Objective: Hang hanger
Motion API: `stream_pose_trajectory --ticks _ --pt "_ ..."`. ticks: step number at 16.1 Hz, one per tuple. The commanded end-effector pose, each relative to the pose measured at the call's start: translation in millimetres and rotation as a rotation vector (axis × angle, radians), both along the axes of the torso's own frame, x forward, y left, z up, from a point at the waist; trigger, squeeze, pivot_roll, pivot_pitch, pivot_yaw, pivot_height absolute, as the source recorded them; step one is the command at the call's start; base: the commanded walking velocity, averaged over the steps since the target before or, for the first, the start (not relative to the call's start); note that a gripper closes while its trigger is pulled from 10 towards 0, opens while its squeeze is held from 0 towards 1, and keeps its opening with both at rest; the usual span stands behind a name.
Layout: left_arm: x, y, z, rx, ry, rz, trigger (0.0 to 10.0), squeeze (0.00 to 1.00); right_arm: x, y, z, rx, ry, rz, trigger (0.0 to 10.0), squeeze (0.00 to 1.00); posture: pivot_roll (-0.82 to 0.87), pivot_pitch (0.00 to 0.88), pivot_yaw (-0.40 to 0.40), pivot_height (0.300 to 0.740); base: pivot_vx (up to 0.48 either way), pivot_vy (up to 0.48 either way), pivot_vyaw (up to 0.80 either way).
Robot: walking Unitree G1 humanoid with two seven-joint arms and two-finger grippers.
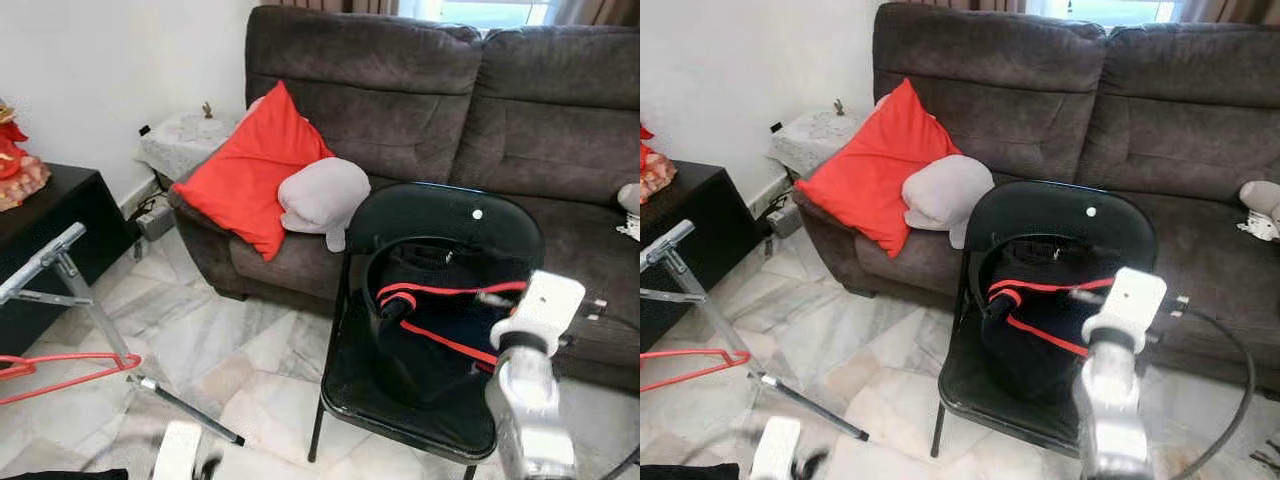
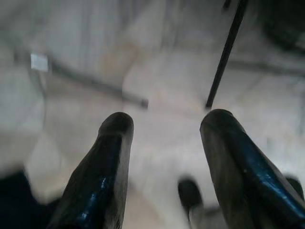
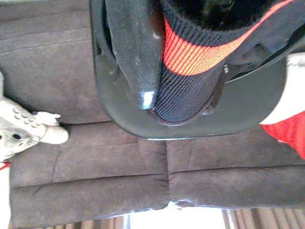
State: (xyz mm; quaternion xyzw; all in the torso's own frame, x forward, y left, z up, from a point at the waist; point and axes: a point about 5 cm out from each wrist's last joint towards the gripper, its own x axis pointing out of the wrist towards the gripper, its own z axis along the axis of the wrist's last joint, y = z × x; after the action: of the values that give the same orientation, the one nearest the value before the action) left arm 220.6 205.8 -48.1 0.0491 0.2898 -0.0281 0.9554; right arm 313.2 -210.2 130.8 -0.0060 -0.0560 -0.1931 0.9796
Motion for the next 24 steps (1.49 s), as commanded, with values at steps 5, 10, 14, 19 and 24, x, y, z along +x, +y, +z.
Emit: stream_pose_trajectory --ticks 5,10,14,19,24 --pt "1.3 1.3 32.1 0.064 -0.285 -0.250 10.0 0.00 -17.9 -1.1 4.7 0.015 -0.029 0.004 0.0 0.00 -0.04 0.002 0.089 0.740 0.000 0.000 0.00" --pt "-44.3 36.2 55.5 0.112 -0.354 -0.251 10.0 0.00 -26.7 -4.6 3.5 0.007 -0.016 0.002 0.0 0.00 -0.02 0.000 0.083 0.740 0.000 0.000 0.00" --pt "-46.3 36.0 25.8 0.136 -0.144 -0.247 10.0 0.00 -21.9 0.8 6.2 -0.008 -0.017 0.017 0.0 0.00 -0.02 0.000 0.085 0.740 0.000 0.000 0.00" --pt "-60.6 48.9 -13.3 0.156 0.146 -0.059 10.0 0.00 -20.8 0.5 7.2 -0.010 -0.015 0.004 0.0 0.00 -0.03 0.022 0.081 0.740 0.000 0.000 0.00" --pt "-77.6 50.8 -31.6 0.156 0.343 -0.001 10.0 0.00 -19.4 3.4 9.4 -0.029 -0.017 0.014 0.0 0.00 -0.03 0.039 0.079 0.740 0.000 0.000 0.00"
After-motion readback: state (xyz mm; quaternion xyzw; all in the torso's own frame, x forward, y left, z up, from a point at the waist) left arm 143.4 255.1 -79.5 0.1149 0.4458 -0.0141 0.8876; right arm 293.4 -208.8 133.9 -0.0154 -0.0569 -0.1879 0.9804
